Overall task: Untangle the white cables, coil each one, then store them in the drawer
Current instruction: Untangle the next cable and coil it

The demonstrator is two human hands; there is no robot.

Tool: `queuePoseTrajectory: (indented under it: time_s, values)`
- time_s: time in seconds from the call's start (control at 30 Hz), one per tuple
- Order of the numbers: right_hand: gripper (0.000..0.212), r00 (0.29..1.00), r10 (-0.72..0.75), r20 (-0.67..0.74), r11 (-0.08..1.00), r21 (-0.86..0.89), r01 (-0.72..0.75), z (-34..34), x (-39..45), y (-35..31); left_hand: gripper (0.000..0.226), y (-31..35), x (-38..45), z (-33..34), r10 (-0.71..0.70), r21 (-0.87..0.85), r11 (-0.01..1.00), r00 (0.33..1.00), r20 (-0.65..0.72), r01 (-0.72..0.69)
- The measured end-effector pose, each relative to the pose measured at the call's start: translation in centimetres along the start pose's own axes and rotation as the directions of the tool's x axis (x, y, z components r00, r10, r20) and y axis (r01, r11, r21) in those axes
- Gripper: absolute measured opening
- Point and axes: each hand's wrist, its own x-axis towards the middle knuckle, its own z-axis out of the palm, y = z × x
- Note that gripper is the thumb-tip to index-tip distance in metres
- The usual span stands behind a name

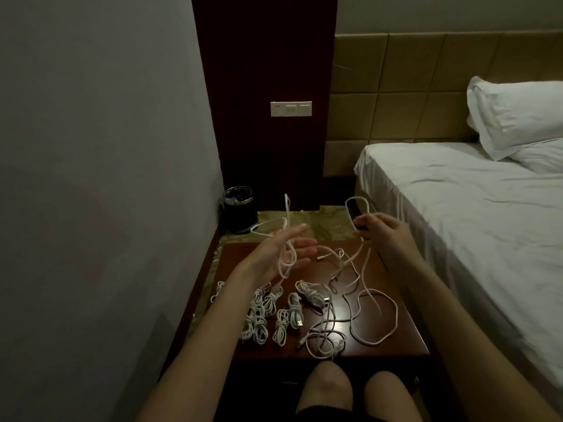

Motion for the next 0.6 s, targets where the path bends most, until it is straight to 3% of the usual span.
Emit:
queuePoseTrajectory:
  time_s: [0.1, 0.23, 0.37, 0.47, 0.6]
  values:
    - [0.021, 0.993, 0.113, 0.023, 0.960, -0.260, -0.104, -0.1, -0.2, 1.3, 0.047, 0.2, -0.3, 0.3, 0.019, -0.098, 0.995, 0.996, 0.082, -0.011]
    - [0.068, 0.973, 0.223, 0.051, 0.902, -0.390, -0.186, 1.0, -0.9, 1.8, 0.028, 0.0, -0.3, 1.0, 0.011, -0.159, 0.987, 0.991, 0.132, 0.010]
    - [0.060, 0.993, 0.061, 0.103, 0.920, -0.391, -0.016, 3.1, -3.3, 0.5, 0.029, -0.7, -0.4, 1.6, 0.010, -0.120, 0.993, 0.987, 0.158, 0.009]
    - [0.066, 0.992, 0.038, 0.119, 0.948, -0.319, 0.002, 4.4, -5.0, 0.0, 0.034, -0.9, -1.1, 2.3, 0.004, -0.056, 0.998, 0.988, 0.152, 0.004]
    - [0.069, 0.986, -0.163, -0.025, 0.875, -0.465, 0.133, 4.6, -6.2, -0.1, 0.038, -0.7, -2.5, 2.9, -0.029, 0.045, 0.999, 0.991, 0.132, 0.023]
